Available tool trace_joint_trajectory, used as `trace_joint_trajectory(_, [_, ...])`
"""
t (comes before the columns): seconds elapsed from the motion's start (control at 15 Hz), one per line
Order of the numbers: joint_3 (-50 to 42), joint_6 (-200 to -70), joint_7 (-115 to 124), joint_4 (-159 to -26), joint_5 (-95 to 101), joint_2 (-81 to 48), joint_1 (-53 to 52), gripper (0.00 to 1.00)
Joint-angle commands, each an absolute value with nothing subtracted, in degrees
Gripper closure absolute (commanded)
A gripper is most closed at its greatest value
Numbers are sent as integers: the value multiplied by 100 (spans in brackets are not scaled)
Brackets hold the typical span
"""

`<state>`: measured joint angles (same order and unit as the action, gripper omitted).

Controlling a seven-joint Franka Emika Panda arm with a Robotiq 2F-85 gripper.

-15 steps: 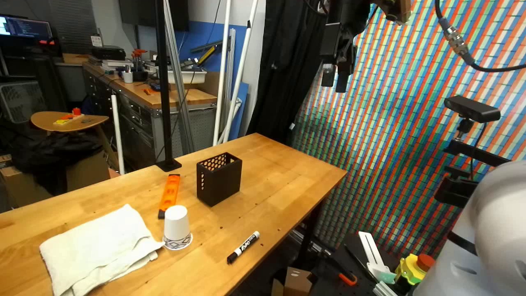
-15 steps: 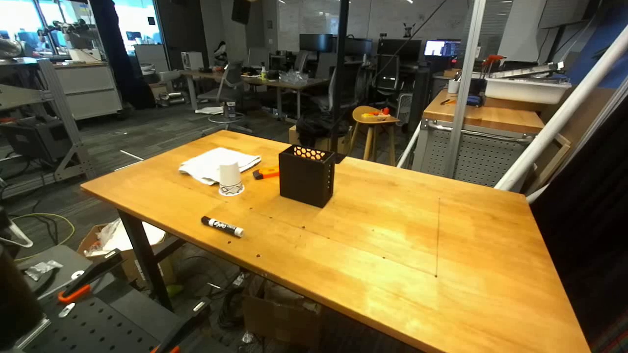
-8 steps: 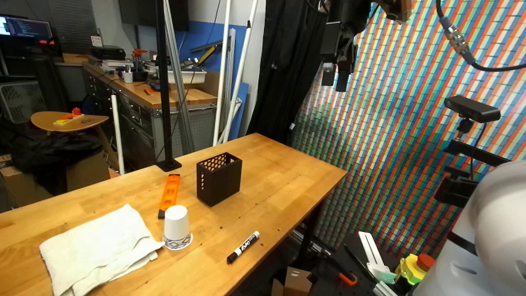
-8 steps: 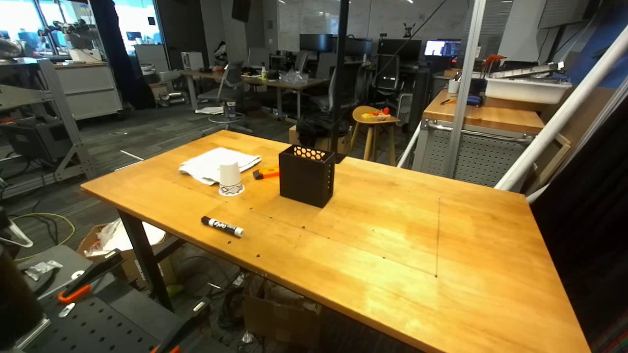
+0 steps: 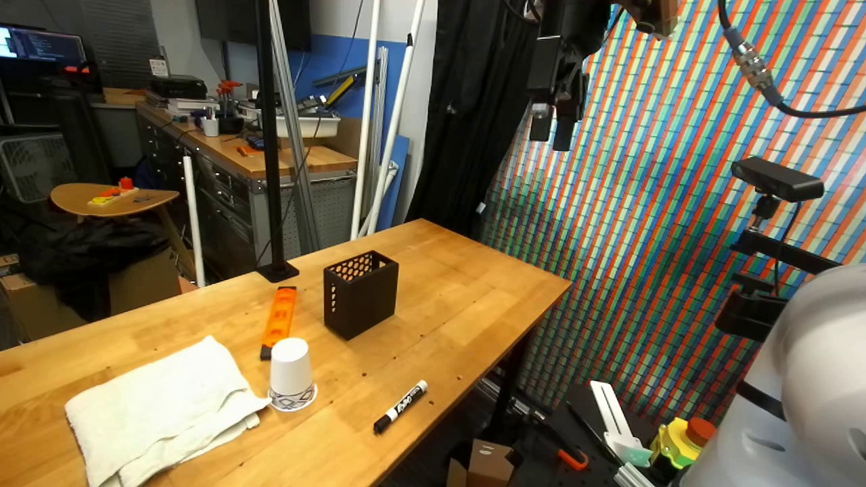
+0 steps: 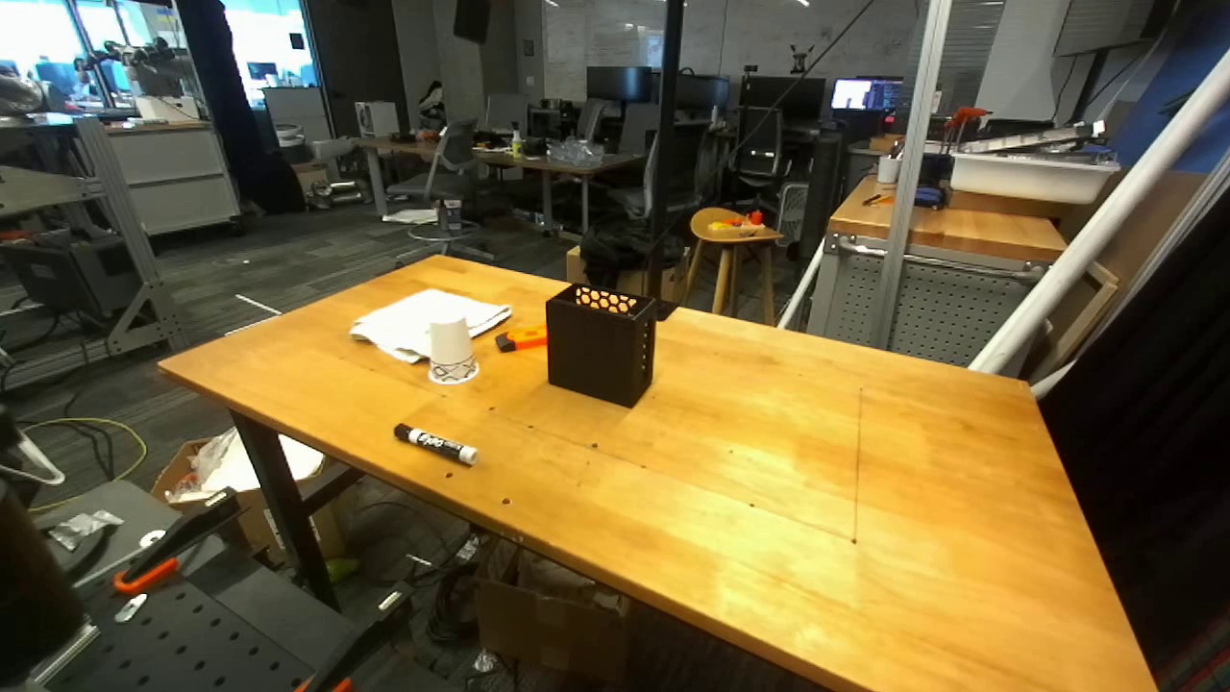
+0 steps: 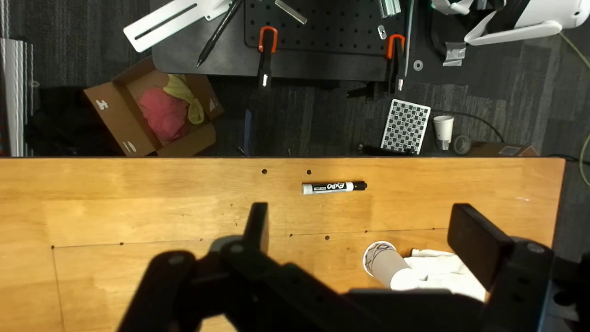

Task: Put the towel inside the black box

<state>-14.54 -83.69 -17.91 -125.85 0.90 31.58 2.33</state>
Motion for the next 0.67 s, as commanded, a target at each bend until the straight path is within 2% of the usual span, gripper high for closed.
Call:
trace_joint_trajectory(0.0, [-1377, -8354, -1837, -12567, 54, 3135, 339, 0])
trace_joint_trajectory(0.27, [-1377, -8354, -1837, -12567, 54, 3135, 339, 0])
trace_joint_trajectory(0.6, [-879, -8486, -1281, -12738, -414, 3157, 152, 0])
